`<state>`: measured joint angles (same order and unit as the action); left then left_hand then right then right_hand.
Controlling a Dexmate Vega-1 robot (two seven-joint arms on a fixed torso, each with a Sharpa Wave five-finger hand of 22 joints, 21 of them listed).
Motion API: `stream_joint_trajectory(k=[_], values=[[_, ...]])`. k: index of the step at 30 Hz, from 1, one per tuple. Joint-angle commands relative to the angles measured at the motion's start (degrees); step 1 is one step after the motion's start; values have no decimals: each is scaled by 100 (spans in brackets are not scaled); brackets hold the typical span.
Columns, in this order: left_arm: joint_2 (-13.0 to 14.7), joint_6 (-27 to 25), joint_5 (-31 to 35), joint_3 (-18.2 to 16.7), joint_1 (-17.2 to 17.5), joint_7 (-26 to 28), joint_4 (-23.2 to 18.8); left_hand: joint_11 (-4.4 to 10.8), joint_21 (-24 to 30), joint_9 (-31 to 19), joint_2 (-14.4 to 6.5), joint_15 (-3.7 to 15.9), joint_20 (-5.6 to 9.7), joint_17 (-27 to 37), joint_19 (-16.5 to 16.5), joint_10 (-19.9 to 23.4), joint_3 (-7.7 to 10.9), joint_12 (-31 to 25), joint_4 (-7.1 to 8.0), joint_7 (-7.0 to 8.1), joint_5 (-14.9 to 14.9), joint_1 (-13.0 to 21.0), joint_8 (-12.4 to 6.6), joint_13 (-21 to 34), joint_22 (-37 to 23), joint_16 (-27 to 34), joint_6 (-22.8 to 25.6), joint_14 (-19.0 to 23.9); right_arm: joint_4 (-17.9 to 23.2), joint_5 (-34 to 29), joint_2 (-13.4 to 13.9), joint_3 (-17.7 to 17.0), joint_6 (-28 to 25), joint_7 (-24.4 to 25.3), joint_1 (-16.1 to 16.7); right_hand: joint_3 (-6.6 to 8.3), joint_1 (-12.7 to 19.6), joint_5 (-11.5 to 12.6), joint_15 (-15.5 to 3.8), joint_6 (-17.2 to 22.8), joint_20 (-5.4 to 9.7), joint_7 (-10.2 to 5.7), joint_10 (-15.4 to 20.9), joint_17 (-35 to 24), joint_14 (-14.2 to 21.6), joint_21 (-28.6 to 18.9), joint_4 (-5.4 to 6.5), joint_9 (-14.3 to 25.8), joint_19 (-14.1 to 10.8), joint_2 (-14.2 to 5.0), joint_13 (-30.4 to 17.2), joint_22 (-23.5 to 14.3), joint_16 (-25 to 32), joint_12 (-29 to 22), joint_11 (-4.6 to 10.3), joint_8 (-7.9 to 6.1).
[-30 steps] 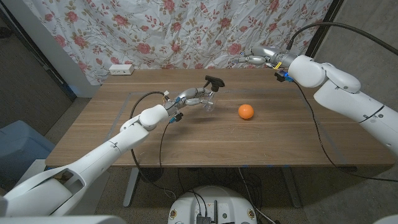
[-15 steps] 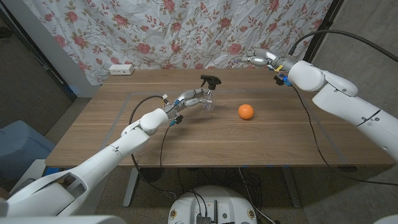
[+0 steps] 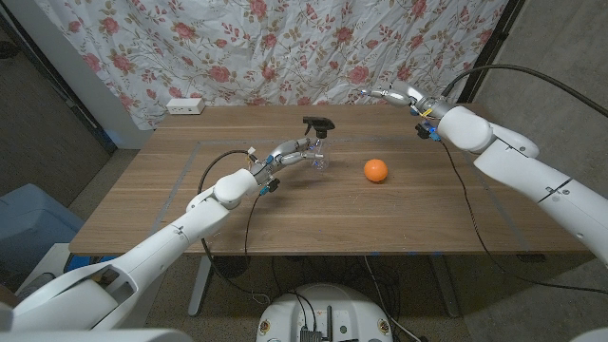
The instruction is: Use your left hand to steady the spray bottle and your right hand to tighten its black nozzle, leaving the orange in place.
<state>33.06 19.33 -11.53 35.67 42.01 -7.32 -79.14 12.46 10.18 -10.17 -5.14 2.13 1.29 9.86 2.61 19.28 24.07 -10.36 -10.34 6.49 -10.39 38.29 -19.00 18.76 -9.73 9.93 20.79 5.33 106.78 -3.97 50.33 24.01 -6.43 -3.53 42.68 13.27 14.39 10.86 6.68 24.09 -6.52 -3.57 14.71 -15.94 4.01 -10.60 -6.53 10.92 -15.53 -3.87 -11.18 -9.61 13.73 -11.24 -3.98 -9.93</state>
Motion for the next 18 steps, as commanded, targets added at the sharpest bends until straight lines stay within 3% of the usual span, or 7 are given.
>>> stream_joint_trajectory(k=[1, 7, 18], values=[[-52, 42, -114, 48, 33, -121, 174, -7, -8, 8, 27, 383, 11, -5, 197, -117, 45, 4, 87, 258, -9, -122, 133, -112, -16, -16, 181, -186, -637, 665, -322, -53, 1057, 570, 227, -25, -104, 46, -56, -101, 86, -8, -14, 0, -19, 10, 11, -6, -23, -25, -5, 4, -31, 1, 17, 7], [-46, 8, -160, 70, 47, -189, 202, -3, 5, 8, 0, 325, 6, -10, 360, -311, 36, 15, 95, 286, -9, -219, 353, -310, -17, -22, 86, -485, -968, 971, -518, -70, 1450, 658, 313, -33, -175, 50, -122, -193, 185, -4, -29, 20, -32, 8, 38, -19, -13, -45, 3, 6, -50, 7, 39, -2], [-21, -24, -189, 74, 96, -198, 222, -8, 5, 8, -31, 292, 11, -15, 564, -463, 34, 5, 97, 337, -9, -319, 567, -512, -16, -21, -8, -756, -1335, 1594, -759, -148, 1833, 648, 475, 3, -254, 70, -160, -362, 305, 26, -198, 57, -82, 18, 81, -41, 37, -153, 26, 10, -95, 66, 61, -3]])
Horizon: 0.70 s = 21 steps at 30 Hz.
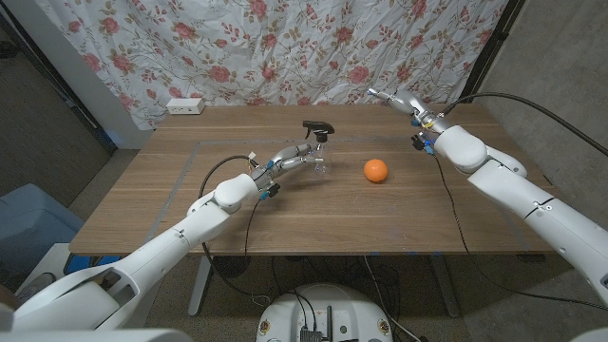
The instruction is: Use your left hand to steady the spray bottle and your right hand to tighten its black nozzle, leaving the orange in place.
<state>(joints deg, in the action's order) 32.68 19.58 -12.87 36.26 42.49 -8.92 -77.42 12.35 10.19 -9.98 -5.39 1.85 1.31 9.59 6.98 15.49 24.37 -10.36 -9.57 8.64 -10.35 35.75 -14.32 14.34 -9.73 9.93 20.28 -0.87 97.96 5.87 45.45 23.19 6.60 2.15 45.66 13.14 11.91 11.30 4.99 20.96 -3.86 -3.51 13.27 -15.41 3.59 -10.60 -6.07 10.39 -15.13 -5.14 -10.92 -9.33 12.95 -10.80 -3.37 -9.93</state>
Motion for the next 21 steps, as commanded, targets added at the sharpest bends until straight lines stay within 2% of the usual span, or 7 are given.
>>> stream_joint_trajectory(k=[1, 21], values=[[17, -46, -44, 13, 57, -19, 53, 3, 4, -11, -9, 320, 7, 12, 141, -97, 4, 6, 19, 122, -13, -71, 110, -83, -17, -25, 43, -165, -468, 636, -283, -66, 543, 90, 191, 18, -6, 26, 6, -53, 44, 22, -64, 8, -46, 20, 33, 11, 3, -26, 1, -19, -21, 24, 4, -4], [-77, 103, -23, 51, 47, 8, 303, 4, 16, -13, -44, 330, 29, 11, 282, -301, 11, 19, 19, 173, -12, -169, 277, -249, -16, -22, -59, -455, -926, 1216, -646, -75, 993, 119, 356, 25, -61, 27, -58, -63, 91, 42, -99, 48, -122, 38, 34, -2, 107, -33, 19, -18, -69, 13, 44, -45]])
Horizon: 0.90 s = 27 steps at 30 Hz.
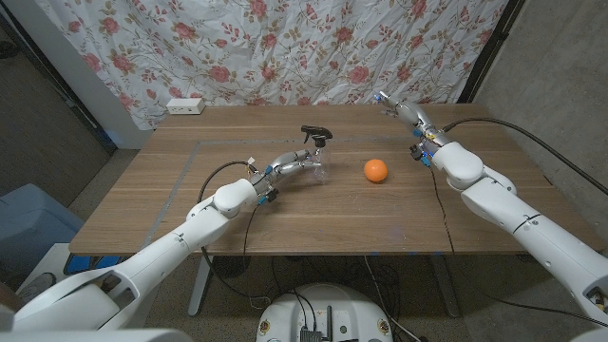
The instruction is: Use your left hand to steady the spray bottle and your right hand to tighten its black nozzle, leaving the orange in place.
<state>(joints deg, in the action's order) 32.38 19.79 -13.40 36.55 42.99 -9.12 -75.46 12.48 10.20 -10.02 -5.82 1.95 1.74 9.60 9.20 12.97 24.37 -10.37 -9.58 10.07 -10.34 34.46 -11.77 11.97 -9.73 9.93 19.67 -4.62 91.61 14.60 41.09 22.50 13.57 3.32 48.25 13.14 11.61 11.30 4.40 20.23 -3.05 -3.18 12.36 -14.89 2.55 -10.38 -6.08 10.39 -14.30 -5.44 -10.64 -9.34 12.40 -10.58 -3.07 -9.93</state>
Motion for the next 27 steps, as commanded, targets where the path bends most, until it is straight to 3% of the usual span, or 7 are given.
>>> stream_joint_trajectory(k=[1, 27], values=[[-50, 81, 28, 22, 1, 33, 112, -9, 15, -9, -1, 319, -12, 10, 62, -49, 11, 19, 21, 30, -12, -40, 21, -13, -16, -21, 4, -80, -312, 346, -213, 0, 311, -4, 96, 27, -32, 27, -3, 10, 6, 12, 1, -2, -24, 15, 34, -3, 27, -6, -8, -17, -18, -13, 9, -46], [-96, -10, 55, 67, 39, 120, 169, -6, 43, -13, -28, 352, -2, 8, 66, -71, 27, -11, 12, 127, -12, -98, 30, -95, -15, 36, 123, -32, -800, 745, -483, 6, 631, -66, 136, 59, -96, 30, -108, -117, 46, -46, -111, 49, 29, -6, 37, -11, 40, -46, -1, -17, -12, -2, 43, -36]])
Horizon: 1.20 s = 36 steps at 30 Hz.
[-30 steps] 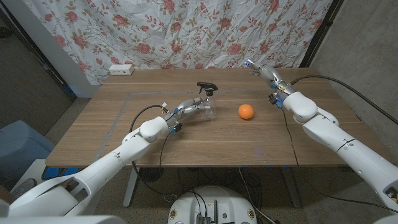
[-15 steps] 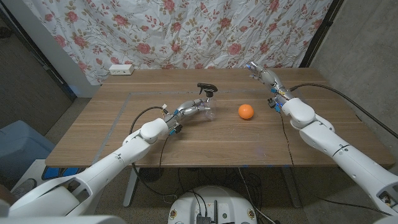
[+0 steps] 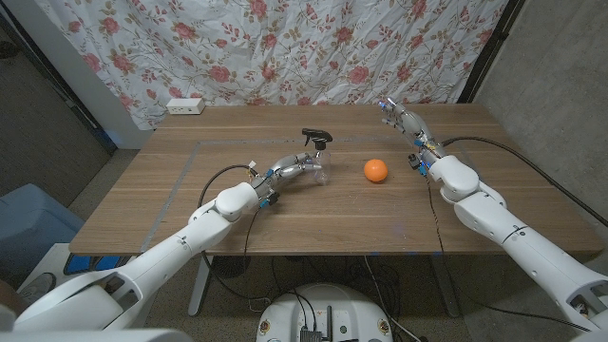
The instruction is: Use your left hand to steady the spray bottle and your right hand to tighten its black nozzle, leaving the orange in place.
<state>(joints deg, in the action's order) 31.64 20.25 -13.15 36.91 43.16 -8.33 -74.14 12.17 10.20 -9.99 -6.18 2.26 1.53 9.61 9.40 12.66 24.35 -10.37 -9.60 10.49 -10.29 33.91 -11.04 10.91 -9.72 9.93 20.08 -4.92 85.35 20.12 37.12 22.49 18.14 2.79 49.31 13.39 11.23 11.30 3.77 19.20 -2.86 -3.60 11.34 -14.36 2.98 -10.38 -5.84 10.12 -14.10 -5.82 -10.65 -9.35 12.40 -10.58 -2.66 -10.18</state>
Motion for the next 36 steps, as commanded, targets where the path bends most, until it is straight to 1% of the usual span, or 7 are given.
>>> stream_joint_trajectory(k=[1, 8, 20, 26, 31, 34, 36], values=[[0, -76, 76, 46, 12, 45, 20, 25, 44, -17, 7, 323, 21, 7, 42, -38, 29, -13, 14, 83, -17, -46, -41, 8, -15, 39, 84, 4, -176, 204, -92, 5, 170, -7, 37, 35, -58, 30, -51, -10, 27, -9, -7, -2, -13, -6, 12, 16, 19, -8, 0, -16, -12, -4, 3, -14], [46, -143, 118, 57, 25, 63, -21, 23, 70, -19, -4, 378, 35, 5, -18, 45, 44, -50, 3, 83, -18, -71, -55, -19, -13, 73, 200, 108, -243, 265, -168, 14, 210, 15, 50, 50, -59, 32, -85, 74, 37, -12, 10, 9, 12, -10, 7, 15, 20, -30, 0, -16, -4, -19, -7, -53], [78, -142, 95, 35, 43, 64, -27, 26, 74, -21, -13, 379, 39, 4, -38, 87, 62, -61, -10, 106, -20, -81, -50, -34, -10, 82, 260, 167, -292, 236, -241, 15, 247, 147, 61, 71, -48, 33, -110, 110, 55, -12, 45, 24, 45, -19, -8, 15, 3, -55, -1, -15, 7, -39, 6, -65], [112, -191, 68, 29, 68, 40, -66, 25, 77, -22, -14, 378, 35, 4, -54, 85, 71, -58, -16, 129, -21, -83, -45, -39, -10, 77, 278, 173, -251, 244, -275, -4, 262, 239, 128, 89, -24, 34, -113, 139, 62, -5, 45, 36, 46, -26, -28, 15, -13, -66, -1, -15, 3, -41, 5, -74], [137, -225, 39, 28, 88, 8, -90, 23, 79, -23, -14, 369, 26, 4, -65, 73, 79, -53, -22, 137, -22, -84, -44, -44, -9, 77, 302, 191, -224, 263, -279, -22, 253, 284, 180, 103, -2, 34, -83, 149, 59, 0, 38, 47, 48, -30, -47, 15, -25, -71, -2, -15, 1, -40, 5, -76], [154, -220, 42, 20, 108, 21, -111, 14, 73, -24, -10, 299, 11, 3, -60, 18, 94, -36, -33, 174, -27, -80, -11, -48, -9, 60, 265, 172, -218, 334, -288, -40, 251, 263, 208, 106, -2, 32, -75, 145, 46, 2, 28, 49, 54, -32, -50, 16, -32, -73, -2, -15, 4, -37, -1, -73], [174, -243, 46, 17, 118, 25, -143, 12, 72, -25, -5, 298, 12, 3, -60, 0, 97, -32, -38, 179, -28, -77, -3, -49, -9, 59, 251, 173, -202, 376, -269, -42, 204, 228, 215, 107, 0, 30, -65, 135, 37, 9, 18, 52, 48, -32, -54, 16, -34, -72, -3, -15, 1, -34, -2, -68]])
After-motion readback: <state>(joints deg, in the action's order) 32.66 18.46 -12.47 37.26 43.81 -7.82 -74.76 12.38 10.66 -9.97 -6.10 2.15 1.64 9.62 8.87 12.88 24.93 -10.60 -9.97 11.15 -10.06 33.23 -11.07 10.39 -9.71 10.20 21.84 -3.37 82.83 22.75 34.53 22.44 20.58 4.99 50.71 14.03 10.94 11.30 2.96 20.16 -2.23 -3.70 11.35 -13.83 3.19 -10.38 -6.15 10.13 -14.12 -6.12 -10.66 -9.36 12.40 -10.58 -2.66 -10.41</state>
